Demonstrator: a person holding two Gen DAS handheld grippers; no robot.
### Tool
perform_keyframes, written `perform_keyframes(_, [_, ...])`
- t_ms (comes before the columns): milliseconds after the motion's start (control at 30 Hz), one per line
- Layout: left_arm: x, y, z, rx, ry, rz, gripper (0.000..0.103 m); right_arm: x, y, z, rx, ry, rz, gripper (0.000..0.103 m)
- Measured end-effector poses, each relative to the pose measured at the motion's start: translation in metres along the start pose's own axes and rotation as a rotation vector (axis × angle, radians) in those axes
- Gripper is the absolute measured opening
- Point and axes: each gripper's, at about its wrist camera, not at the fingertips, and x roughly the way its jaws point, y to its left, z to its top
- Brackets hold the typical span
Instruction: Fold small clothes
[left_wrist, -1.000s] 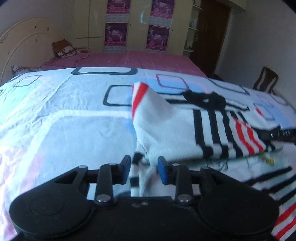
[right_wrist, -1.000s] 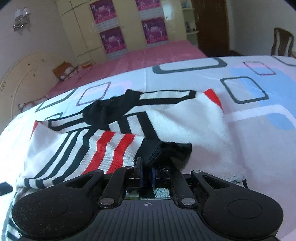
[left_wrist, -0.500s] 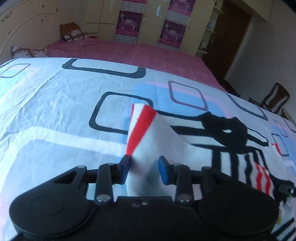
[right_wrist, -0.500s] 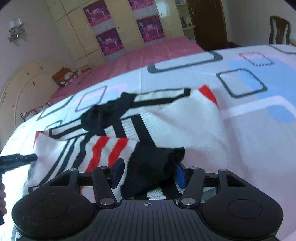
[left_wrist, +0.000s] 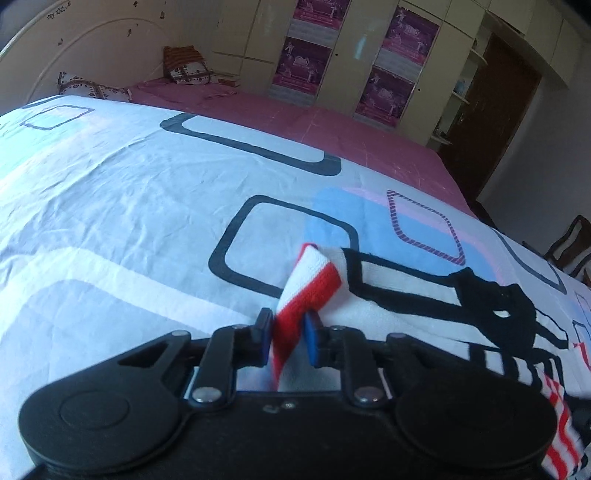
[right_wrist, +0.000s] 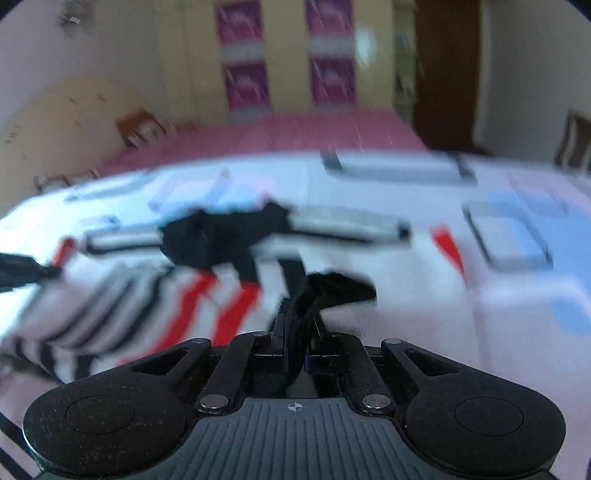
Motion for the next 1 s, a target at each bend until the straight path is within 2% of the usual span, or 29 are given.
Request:
perform_keyframes(67, [0.000, -0.004, 0.000, 0.044, -0.003, 0.012, 0.024, -0.004, -0.003, -0.001, 0.012, -0.015, 0.001, 0.007])
perform_keyframes(133, [-0.006, -0.004, 0.001, 0.060, -0.004, 0.022, 0.033, -0.011, -0.008, 0.000, 0.036, -0.035, -0.012, 0.014])
perform_keyframes(200, [-0.016, -0.002, 0.001, 0.071, -0.018, 0.036, 0.034, -0.021, -0.013, 0.000, 0.044, -0.074, -0.031, 0.020])
perform_keyframes(333, [-0.044, 0.000, -0.006, 0.083, -0.033, 0.056, 0.033, -0.033, -0.014, 0.008, 0.048, -0.111, -0.022, 0.022])
perform_keyframes(467, [-0.073, -0.011, -0.024, 0.119, -0.021, 0.001, 0.033, -0.043, 0.001, 0.014, 0.018, -0.159, -0.007, 0.022])
perform_keyframes(667, [-0.094, -0.041, -0.067, 0.179, 0.011, -0.079, 0.033, -0.031, 0.023, 0.006, -0.032, -0.084, 0.063, 0.022])
perform_keyframes(733, [-0.097, -0.047, -0.080, 0.206, -0.002, -0.059, 0.033, -0.031, 0.024, 0.001, -0.047, -0.091, 0.044, 0.022])
perform_keyframes(833, [-0.091, -0.048, -0.092, 0.236, 0.005, -0.039, 0.033, -0.019, 0.017, -0.003, -0.077, -0.051, -0.120, 0.022])
perform_keyframes(933, [-0.091, -0.052, -0.094, 0.257, 0.002, -0.026, 0.033, -0.021, -0.007, -0.005, 0.008, -0.031, -0.132, 0.022])
perform_keyframes(1000, [-0.091, -0.051, -0.093, 0.250, 0.004, -0.027, 0.033, -0.033, -0.011, -0.004, 0.021, -0.081, -0.160, 0.022])
